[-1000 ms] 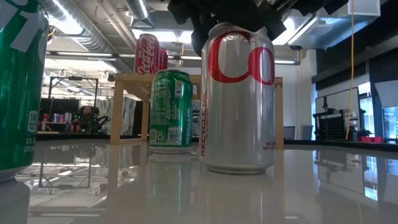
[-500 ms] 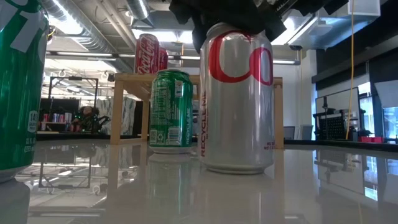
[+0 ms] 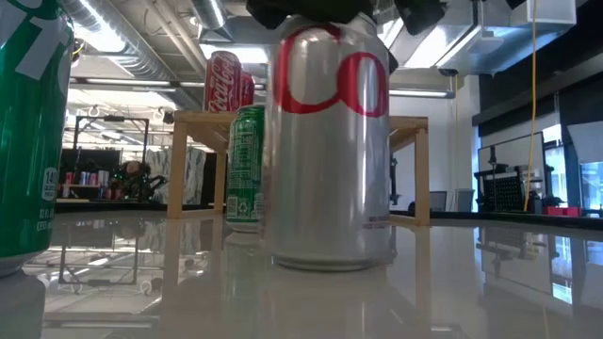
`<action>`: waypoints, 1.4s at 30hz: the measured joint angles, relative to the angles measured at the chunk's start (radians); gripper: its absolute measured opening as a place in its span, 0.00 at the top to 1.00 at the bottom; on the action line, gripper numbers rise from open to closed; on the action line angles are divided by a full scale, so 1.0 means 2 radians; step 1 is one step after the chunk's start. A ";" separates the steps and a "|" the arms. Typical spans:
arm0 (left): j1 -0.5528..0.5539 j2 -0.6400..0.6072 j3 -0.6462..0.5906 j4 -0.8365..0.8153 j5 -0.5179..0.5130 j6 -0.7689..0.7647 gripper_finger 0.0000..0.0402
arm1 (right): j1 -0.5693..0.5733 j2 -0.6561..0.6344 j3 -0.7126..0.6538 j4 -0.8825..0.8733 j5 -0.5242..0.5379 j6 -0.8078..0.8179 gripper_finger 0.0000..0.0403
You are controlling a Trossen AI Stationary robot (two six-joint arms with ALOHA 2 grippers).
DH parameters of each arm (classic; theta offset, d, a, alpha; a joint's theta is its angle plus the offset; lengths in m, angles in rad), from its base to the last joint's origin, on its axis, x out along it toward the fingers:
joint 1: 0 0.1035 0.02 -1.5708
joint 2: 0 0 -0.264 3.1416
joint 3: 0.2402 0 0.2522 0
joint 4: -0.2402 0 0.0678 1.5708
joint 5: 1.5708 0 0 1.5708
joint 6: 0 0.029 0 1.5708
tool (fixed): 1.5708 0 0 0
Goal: Place canned beverage on shelf
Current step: Put the red silver soda can on the shelf
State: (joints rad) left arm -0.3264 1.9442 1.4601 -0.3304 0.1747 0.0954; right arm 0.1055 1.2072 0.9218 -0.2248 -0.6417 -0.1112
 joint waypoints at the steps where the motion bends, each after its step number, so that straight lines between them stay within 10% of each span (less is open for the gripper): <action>1: 0.000 0.000 0.000 0.000 0.009 0.006 0.36 | 0.000 0.000 0.000 -0.001 0.003 -0.002 0.04; 42: 0.005 0.000 0.000 -0.012 0.022 0.084 0.36 | 0.000 0.004 0.000 -0.001 0.029 -0.001 0.04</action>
State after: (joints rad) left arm -0.3157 1.9446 1.4601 -0.3538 0.2196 0.2641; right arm 0.1050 1.2152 0.9218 -0.2268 -0.5827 -0.1139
